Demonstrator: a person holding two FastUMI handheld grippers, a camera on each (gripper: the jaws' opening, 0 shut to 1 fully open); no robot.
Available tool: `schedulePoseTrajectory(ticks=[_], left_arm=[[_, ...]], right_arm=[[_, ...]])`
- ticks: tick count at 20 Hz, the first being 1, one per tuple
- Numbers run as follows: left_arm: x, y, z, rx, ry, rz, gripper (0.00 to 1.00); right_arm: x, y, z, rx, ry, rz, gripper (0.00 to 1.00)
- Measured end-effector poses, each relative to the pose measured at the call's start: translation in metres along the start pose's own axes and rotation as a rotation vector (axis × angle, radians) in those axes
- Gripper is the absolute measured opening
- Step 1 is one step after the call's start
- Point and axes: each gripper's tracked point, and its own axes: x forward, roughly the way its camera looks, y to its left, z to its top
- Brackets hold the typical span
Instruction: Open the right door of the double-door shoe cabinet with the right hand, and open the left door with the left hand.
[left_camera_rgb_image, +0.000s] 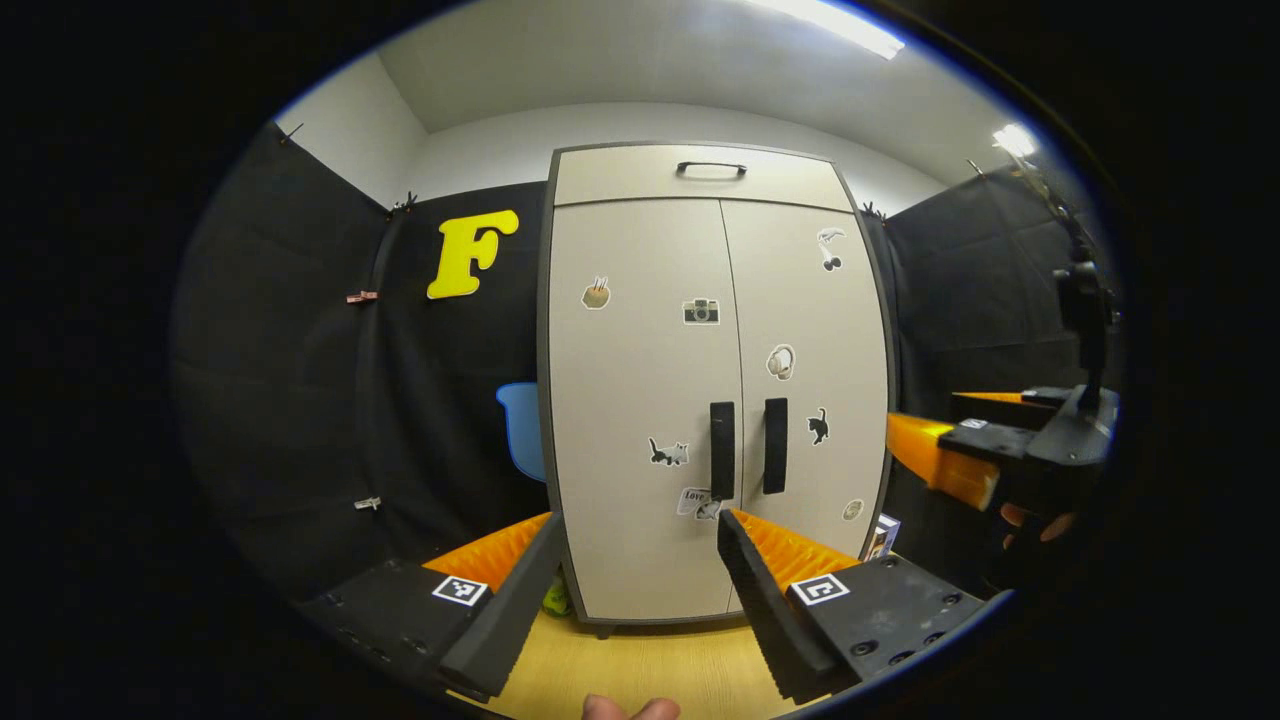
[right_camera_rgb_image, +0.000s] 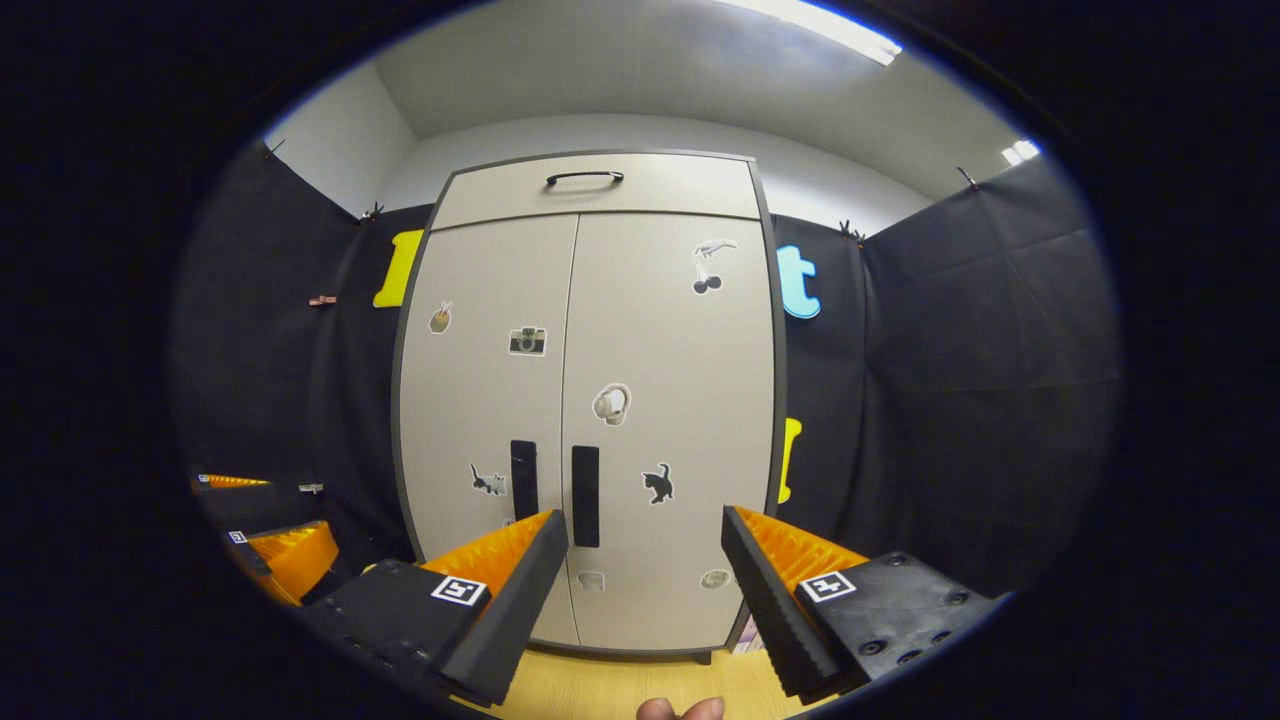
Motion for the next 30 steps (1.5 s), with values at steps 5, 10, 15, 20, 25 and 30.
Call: schedulePoseTrajectory(ticks=[5,10,15,20,25,30], left_arm=[[0.004,0.007,-0.007,-0.002,0.007,-0.002,0.94],[0.011,0.017,-0.015,-0.008,0.008,0.004,0.94],[0.018,0.024,-0.024,-0.013,0.022,0.002,0.94],[0.022,0.036,-0.033,-0.028,0.037,0.009,0.94],[0.027,0.044,-0.037,-0.034,0.04,0.019,0.94],[0.025,0.049,-0.04,-0.049,0.049,0.026,0.94]], right_arm=[[0.056,0.024,-0.019,0.015,0.03,0.013,0.98],[0.11,0.038,-0.047,0.011,0.068,0.018,0.98],[0.154,0.05,-0.066,-0.025,0.058,0.027,0.98],[0.181,0.053,-0.091,-0.011,0.1,-0.002,0.69],[0.188,0.056,-0.095,0.042,0.109,-0.019,0.39],[0.188,0.055,-0.093,0.033,0.116,-0.066,0.27]])
